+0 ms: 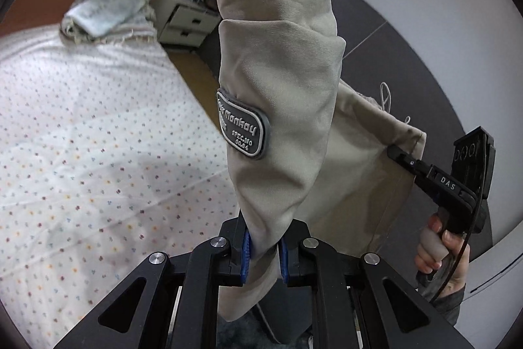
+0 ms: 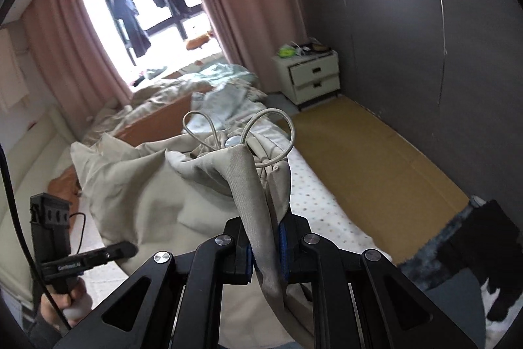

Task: Fold large clothes

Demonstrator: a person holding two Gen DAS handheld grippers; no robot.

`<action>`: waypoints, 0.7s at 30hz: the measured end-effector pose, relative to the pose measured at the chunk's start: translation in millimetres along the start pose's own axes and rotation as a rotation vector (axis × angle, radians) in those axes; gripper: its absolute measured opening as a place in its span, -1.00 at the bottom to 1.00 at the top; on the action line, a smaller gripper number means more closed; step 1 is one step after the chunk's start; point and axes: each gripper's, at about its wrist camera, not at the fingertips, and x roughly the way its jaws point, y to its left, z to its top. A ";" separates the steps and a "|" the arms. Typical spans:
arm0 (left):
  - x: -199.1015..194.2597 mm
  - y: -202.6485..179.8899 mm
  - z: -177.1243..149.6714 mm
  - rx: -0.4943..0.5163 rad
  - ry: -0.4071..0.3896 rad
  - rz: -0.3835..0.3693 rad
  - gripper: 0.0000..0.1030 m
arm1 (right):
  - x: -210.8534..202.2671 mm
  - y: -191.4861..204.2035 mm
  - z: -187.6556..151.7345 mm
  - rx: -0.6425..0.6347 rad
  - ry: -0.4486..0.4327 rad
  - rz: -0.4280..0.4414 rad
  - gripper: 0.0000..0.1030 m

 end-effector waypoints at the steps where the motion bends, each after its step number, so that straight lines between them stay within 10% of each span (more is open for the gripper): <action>1: 11.1 7.5 2.5 -0.012 0.015 0.003 -0.73 | 10.2 -4.1 1.0 0.006 0.009 -0.007 -0.74; 21: 149.3 146.2 60.7 -0.148 0.145 0.118 -0.66 | 241.4 -67.7 27.4 0.045 0.201 -0.128 -0.75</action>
